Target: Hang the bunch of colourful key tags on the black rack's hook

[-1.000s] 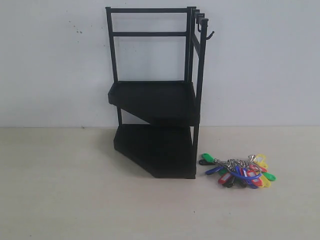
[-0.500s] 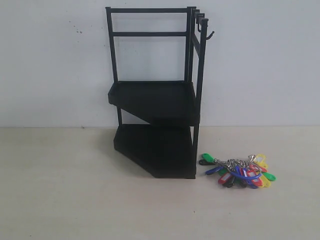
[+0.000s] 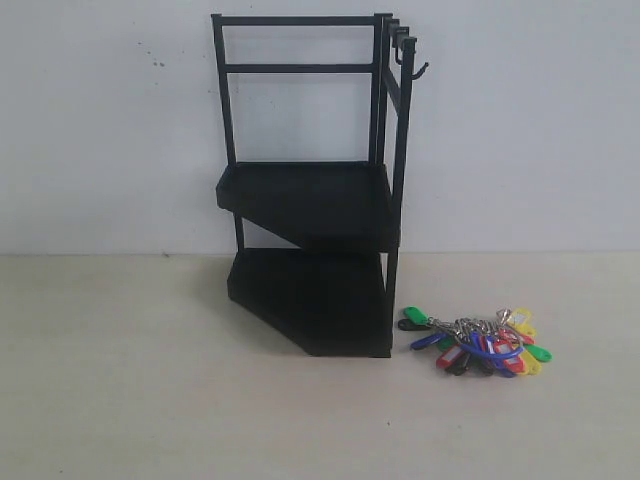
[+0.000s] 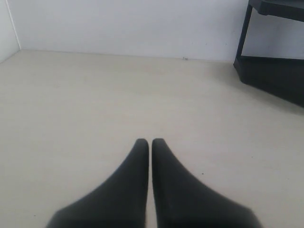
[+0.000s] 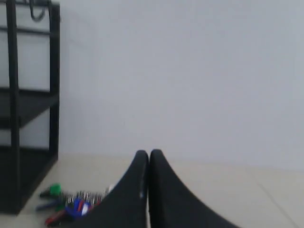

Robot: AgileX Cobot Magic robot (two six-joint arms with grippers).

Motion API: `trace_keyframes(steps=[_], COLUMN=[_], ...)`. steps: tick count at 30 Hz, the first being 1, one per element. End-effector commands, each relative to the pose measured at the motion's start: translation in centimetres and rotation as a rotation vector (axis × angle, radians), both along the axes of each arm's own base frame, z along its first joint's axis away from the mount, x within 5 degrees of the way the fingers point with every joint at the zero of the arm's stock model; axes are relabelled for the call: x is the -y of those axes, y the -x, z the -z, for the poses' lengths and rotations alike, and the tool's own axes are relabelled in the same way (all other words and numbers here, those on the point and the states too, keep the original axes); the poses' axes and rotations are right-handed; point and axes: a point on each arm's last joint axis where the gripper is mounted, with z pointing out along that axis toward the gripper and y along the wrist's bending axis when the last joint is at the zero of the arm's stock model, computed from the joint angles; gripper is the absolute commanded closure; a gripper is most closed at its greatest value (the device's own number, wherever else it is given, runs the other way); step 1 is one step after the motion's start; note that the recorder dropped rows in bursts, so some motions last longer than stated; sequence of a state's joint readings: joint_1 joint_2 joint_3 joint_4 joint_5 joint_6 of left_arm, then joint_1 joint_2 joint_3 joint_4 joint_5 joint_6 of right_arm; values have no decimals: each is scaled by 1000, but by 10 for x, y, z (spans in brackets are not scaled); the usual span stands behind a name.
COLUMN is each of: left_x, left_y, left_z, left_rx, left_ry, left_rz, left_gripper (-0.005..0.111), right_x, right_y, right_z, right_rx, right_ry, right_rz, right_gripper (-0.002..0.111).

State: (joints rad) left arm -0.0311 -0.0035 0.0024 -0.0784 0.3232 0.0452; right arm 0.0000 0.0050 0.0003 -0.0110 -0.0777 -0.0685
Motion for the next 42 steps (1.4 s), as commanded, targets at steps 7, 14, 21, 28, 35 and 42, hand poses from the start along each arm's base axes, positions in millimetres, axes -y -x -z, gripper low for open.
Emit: trace_keyframes(steps=[7, 14, 21, 28, 35, 42], left_x=[0, 0, 0, 0, 0, 0], left_y=[0, 0, 0, 0, 0, 0], left_z=[-2, -2, -2, -2, -2, -2], left_rx=[11, 11, 11, 11, 11, 11], left_ry=[7, 7, 7, 7, 7, 7], left_rz=[-4, -4, -4, -4, -4, -4], left_gripper=[102, 102, 102, 102, 102, 102], right_x=[0, 0, 0, 0, 0, -1], right_y=[6, -11, -32, -33, -33, -52], right_z=[-26, -35, -38, -48, -50, -52], right_rx=[131, -160, -172, -70, -40, -206], right_ry=[-18, -19, -201, -262, -262, -85], right_rz=[-3, -1, -14, -32, -36, -13], right_gripper=[108, 108, 108, 108, 108, 108])
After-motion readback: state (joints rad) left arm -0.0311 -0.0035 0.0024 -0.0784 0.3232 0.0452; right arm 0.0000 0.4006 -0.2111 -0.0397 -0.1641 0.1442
